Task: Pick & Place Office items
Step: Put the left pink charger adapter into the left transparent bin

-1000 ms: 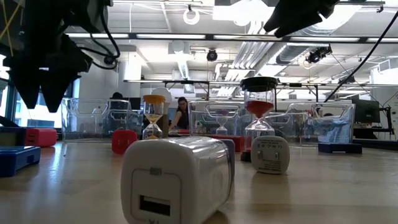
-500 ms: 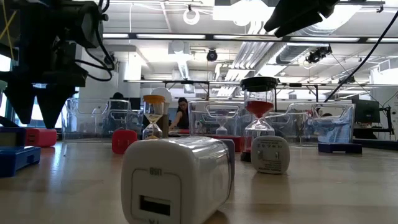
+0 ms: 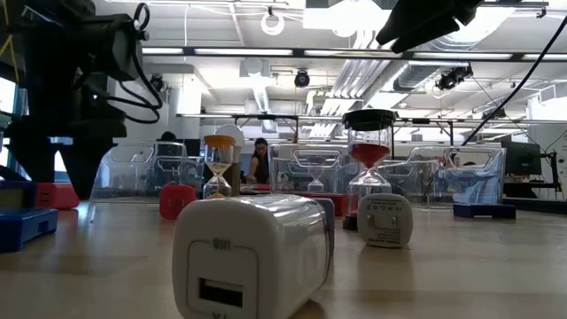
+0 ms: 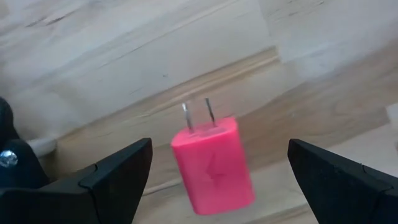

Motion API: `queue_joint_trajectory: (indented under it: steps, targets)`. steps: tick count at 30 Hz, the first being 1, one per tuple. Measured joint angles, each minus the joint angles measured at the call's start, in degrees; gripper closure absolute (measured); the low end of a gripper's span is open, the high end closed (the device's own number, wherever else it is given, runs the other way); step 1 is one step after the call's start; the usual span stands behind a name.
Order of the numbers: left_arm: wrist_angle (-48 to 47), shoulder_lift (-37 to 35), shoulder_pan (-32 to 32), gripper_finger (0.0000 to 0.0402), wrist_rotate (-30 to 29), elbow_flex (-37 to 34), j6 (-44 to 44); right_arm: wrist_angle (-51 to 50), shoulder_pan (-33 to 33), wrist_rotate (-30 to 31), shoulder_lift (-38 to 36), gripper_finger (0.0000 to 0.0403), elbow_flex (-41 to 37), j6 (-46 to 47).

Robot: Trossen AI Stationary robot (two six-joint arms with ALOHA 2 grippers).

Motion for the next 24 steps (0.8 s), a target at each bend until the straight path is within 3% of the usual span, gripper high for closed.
queue_joint_trajectory:
  steps: [12,24]
  targets:
    - [0.7,0.0,0.0,0.0057,-0.4,-0.6,-0.1,0.0,0.0,0.0,0.0,0.0070,0.0,0.0]
    - [1.5,0.0,0.0,0.0138,-2.4,-0.6,1.7,0.0,0.0,0.0,0.0,0.0070,0.0,0.0]
